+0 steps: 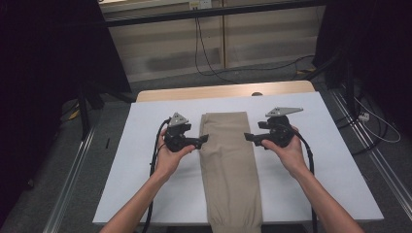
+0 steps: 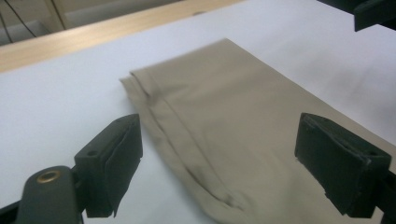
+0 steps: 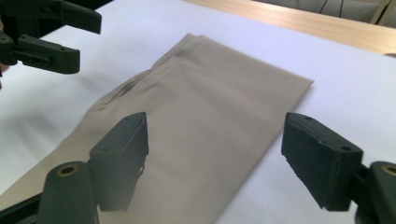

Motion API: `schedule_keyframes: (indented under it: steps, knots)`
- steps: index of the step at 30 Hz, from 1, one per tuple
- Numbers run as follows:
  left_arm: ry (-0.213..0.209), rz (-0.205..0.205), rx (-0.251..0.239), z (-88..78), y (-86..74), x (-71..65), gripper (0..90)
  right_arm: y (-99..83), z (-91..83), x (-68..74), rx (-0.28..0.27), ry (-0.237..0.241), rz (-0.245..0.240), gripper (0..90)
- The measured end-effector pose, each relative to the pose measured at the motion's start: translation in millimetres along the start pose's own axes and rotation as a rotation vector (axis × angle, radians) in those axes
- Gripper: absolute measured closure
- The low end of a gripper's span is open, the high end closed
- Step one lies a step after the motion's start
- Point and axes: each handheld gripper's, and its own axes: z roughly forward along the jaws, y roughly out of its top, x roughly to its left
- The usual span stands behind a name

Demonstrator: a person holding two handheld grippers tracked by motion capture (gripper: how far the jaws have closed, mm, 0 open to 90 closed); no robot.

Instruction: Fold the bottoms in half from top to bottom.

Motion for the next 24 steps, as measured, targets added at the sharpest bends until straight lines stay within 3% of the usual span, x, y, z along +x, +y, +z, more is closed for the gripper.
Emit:
schedule_keyframes:
  steps: [2, 5, 7, 8, 13, 17, 20, 24]
  knots:
    - [0.008, -0.02, 0.026, 8.4, 4.2, 7.5, 15.3, 7.8, 9.2, -4.5, 0.011, -0.008, -0.012, 19.8]
    - [0.014, -0.014, 0.054, 18.6, 9.5, 14.1, 12.7, 19.3, 27.0, -12.9, 0.009, -0.016, -0.005, 20.3]
    - [-0.003, -0.019, 0.056, 26.1, 11.3, 17.9, 11.7, 23.3, 41.2, -19.6, -0.003, -0.023, 0.007, 28.4]
    - [0.013, -0.024, 0.059, 30.4, 11.0, 19.5, 11.7, 24.3, 47.1, -21.4, 0.001, -0.031, 0.004, 29.2]
    - [0.034, -0.061, 0.037, 48.1, 13.1, 34.5, 12.6, 32.4, 81.6, -37.6, 0.039, -0.029, -0.002, 35.3]
    - [0.046, -0.085, 0.005, 59.2, 20.4, 47.3, 15.5, 42.7, 100.8, -52.7, 0.063, -0.065, 0.016, 34.9]
    - [0.035, -0.066, 0.026, 72.7, 26.1, 52.2, 16.7, 50.1, 108.6, -60.3, 0.073, -0.07, 0.031, 36.3]
    - [0.034, -0.054, 0.059, 86.8, 30.5, 54.4, 19.5, 53.2, 123.8, -64.3, 0.124, -0.077, 0.013, 39.0]
